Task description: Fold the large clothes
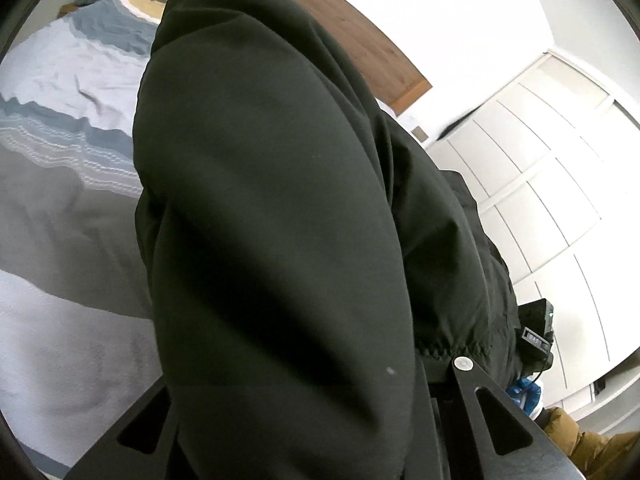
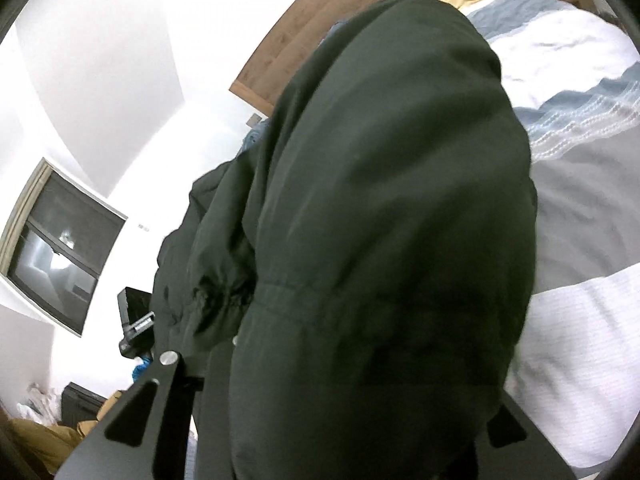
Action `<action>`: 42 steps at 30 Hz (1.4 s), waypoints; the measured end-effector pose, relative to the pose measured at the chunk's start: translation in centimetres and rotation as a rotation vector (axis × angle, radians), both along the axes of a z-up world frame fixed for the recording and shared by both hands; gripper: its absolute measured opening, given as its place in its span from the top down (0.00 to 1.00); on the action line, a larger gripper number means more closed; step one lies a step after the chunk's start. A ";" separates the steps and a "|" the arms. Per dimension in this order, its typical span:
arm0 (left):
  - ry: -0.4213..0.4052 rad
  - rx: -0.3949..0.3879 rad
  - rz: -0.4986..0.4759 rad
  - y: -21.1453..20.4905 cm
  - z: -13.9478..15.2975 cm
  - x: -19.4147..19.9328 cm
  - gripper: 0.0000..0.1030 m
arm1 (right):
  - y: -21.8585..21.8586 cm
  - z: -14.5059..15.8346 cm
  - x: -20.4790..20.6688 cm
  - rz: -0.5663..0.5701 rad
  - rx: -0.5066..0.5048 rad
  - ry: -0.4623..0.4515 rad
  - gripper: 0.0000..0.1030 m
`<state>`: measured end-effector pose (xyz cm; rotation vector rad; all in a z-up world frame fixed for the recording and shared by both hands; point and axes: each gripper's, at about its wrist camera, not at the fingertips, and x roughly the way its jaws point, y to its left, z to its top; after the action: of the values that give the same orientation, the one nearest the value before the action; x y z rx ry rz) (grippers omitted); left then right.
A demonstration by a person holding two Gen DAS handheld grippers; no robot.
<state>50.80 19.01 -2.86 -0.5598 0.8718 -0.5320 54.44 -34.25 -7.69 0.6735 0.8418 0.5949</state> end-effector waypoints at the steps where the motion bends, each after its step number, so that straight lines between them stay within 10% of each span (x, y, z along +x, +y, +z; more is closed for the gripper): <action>1: 0.001 0.004 0.006 0.4 -0.5 0.3 0.82 | -0.5 -0.3 -0.2 0.002 0.000 0.002 0.75; 11: 0.075 0.041 0.043 3.4 -6.8 1.4 0.76 | 0.1 -6.0 -1.3 -0.027 0.015 0.041 0.75; 26: -0.009 0.047 0.121 6.0 -4.5 0.2 0.06 | 0.8 -6.7 -0.8 -0.124 -0.047 0.010 0.33; 42: -0.110 0.154 0.391 8.6 -4.1 -10.7 0.04 | -4.5 -6.1 -6.5 -0.246 -0.065 -0.109 0.31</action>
<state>40.14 27.59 -6.95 -0.5376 0.6699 -0.1364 47.94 -38.80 -13.77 0.6673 0.6622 0.3765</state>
